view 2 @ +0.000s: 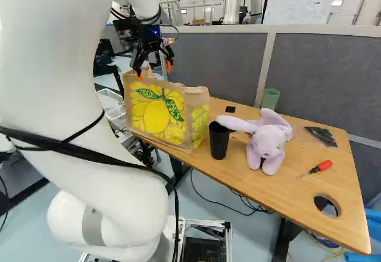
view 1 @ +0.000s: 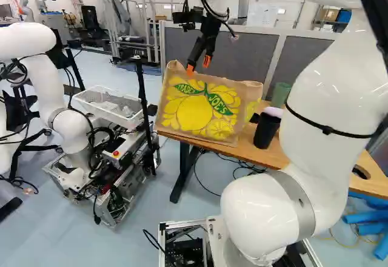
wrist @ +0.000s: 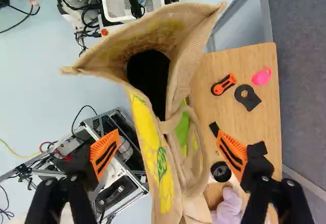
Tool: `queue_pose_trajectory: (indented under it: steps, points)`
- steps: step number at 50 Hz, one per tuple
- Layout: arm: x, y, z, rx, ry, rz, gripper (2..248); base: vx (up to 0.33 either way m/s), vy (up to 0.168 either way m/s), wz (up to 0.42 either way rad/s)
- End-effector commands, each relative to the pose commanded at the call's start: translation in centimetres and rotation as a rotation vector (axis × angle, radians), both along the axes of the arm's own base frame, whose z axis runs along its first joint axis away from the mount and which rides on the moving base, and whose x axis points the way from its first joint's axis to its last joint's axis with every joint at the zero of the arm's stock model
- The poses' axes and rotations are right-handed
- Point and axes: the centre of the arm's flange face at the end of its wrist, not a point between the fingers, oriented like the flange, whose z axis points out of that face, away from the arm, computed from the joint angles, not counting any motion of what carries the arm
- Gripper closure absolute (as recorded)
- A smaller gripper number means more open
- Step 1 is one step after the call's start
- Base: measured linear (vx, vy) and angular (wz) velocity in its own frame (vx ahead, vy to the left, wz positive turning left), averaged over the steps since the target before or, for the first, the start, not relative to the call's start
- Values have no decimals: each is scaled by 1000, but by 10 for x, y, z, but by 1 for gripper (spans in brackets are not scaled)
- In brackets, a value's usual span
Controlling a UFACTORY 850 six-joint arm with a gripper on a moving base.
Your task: Pick up the bag on the ground and place it on the table
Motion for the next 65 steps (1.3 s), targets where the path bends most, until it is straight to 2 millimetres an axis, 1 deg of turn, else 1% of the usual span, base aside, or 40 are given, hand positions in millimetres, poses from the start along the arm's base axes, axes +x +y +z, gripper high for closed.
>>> queue_pose_trajectory:
  steps: [14,19,47,65]
  points:
    - [-9,-1,20,3,-41,0,3,0,0,0]
    - [-11,-1,24,4,-49,0,3,0,0,0]
    - [-12,-1,25,4,-52,0,3,-5,-1,2]
    - [-12,-1,25,4,-52,0,3,-135,-6,-7]
